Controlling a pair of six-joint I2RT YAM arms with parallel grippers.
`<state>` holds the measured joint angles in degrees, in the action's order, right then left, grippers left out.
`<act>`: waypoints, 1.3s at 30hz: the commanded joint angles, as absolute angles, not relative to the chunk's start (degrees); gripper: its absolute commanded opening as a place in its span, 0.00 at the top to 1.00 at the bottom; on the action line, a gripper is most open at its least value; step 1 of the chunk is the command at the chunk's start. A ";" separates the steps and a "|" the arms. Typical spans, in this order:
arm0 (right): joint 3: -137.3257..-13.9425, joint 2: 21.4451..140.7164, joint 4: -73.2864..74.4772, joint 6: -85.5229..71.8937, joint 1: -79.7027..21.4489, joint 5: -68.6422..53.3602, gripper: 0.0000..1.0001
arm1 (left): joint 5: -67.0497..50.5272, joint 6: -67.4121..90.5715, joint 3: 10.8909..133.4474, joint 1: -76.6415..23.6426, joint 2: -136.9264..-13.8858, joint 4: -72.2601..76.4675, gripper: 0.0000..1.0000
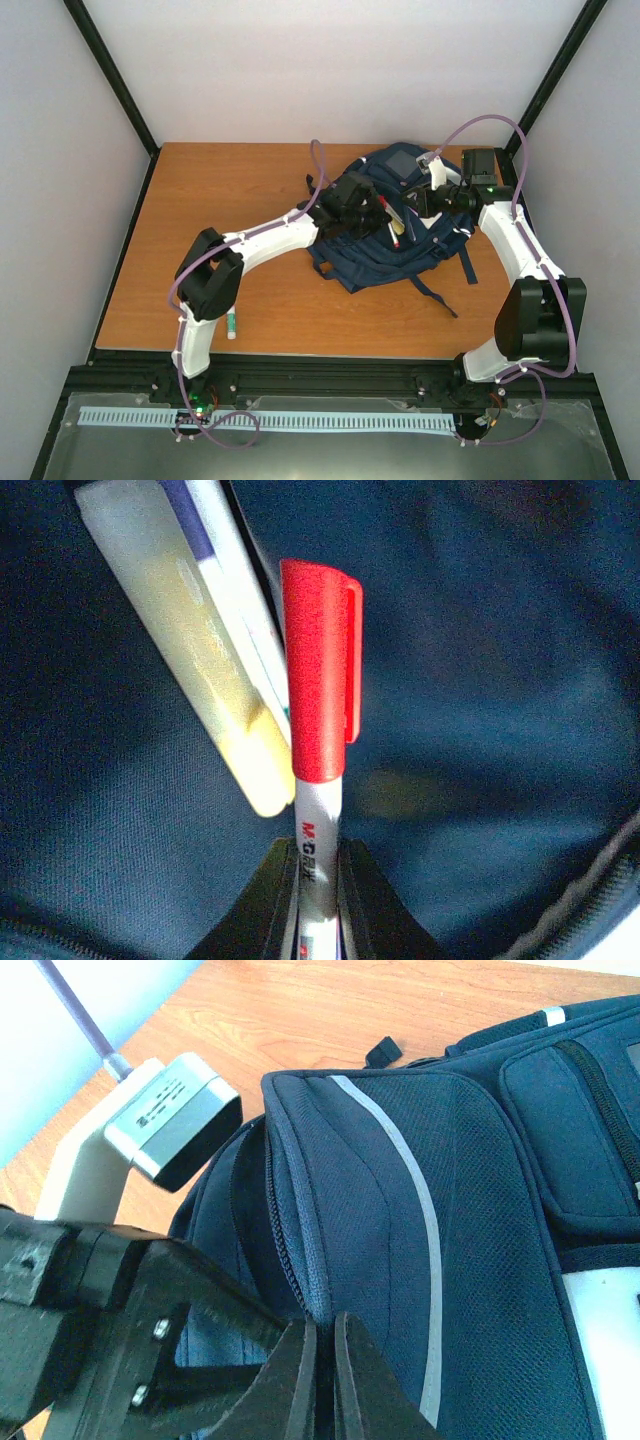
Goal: Pack the student bag
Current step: Place the stationery in the student bag.
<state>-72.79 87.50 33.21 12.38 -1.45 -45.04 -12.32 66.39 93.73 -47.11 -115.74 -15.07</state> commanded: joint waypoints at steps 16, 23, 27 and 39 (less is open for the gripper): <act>-72.82 87.39 32.00 12.11 -0.37 -46.41 0.97 | -1.94 77.98 96.56 -45.53 -123.53 0.49 0.90; -72.86 87.37 31.99 12.04 -0.39 -46.58 0.97 | -5.49 77.44 95.95 -45.53 -122.65 0.59 0.72; -72.84 87.28 32.07 12.04 -0.35 -46.67 0.97 | -7.48 75.32 94.90 -45.53 -120.84 0.63 0.70; -72.90 87.52 32.18 12.04 -0.36 -47.45 0.97 | -23.69 51.82 90.46 -45.70 -109.53 -16.85 0.53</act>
<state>-72.79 87.59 33.34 12.38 -0.93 -45.30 -16.56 64.58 90.74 -45.45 -115.20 -7.66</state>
